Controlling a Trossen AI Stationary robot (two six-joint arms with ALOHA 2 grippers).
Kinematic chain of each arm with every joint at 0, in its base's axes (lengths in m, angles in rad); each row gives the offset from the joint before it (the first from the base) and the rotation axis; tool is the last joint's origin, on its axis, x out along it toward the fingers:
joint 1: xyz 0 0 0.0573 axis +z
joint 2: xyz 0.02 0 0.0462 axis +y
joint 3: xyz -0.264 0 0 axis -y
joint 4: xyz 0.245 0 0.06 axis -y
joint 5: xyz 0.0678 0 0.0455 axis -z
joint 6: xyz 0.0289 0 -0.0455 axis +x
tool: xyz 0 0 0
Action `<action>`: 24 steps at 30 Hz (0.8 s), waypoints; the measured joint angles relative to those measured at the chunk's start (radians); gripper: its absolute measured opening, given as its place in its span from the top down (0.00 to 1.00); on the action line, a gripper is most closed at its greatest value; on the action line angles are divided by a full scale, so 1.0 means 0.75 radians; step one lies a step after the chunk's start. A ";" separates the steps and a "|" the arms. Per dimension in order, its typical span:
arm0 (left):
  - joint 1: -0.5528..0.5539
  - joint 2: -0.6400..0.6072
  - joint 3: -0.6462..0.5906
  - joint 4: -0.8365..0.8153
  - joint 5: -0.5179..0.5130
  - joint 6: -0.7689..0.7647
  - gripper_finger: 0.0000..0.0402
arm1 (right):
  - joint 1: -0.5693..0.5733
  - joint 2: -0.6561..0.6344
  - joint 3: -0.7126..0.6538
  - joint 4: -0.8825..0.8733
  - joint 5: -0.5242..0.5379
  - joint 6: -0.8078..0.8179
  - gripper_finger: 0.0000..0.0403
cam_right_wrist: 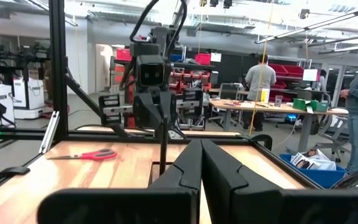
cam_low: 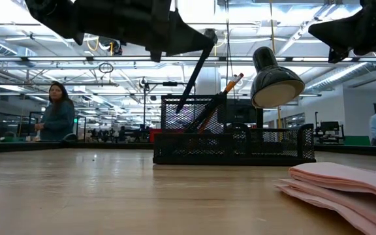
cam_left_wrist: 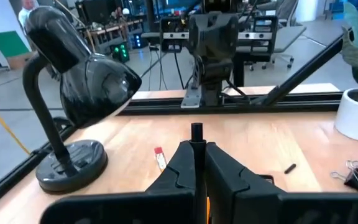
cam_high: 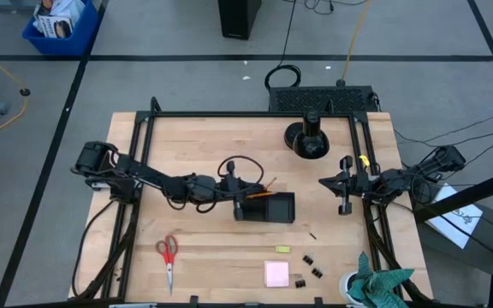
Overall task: Pick and place office supplies into organizer
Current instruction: Put the black pen into the black desk organizer
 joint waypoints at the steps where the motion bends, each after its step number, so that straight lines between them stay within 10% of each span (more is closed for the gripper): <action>1: 0.000 0.001 0.000 -0.006 0.000 -0.009 0.98 | 0.000 0.000 0.000 0.004 0.000 0.000 0.99; 24: 0.020 0.248 0.001 0.080 -0.025 -0.093 0.84 | 0.000 0.004 0.000 0.026 -0.003 -0.007 0.99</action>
